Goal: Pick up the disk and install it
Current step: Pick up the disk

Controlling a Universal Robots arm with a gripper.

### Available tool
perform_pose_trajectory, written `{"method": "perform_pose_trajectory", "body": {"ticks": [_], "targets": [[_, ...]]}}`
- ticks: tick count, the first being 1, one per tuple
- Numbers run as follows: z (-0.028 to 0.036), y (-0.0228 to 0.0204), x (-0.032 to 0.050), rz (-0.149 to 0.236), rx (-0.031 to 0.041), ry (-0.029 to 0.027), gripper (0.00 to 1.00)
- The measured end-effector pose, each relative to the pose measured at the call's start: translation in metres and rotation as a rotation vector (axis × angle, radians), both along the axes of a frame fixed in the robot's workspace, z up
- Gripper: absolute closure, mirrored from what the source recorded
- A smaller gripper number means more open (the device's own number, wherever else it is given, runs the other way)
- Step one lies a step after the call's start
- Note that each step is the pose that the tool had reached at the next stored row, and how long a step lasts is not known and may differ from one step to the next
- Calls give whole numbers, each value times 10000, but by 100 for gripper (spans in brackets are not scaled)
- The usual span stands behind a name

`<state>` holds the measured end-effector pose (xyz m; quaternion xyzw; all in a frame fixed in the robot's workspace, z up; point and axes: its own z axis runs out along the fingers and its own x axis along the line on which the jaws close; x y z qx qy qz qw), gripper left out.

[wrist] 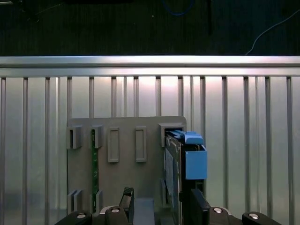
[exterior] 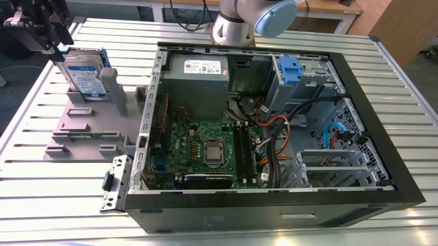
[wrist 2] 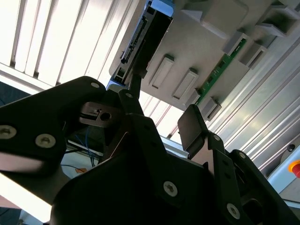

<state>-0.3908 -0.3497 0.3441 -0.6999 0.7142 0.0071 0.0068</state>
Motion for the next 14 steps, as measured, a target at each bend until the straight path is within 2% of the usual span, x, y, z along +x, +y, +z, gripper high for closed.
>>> {"method": "perform_pose_trajectory", "body": {"ticks": [7,14], "targets": [[-6,10,-2,-1,0,-1,41],[-16,97,-17,6,1,-2,41]]}}
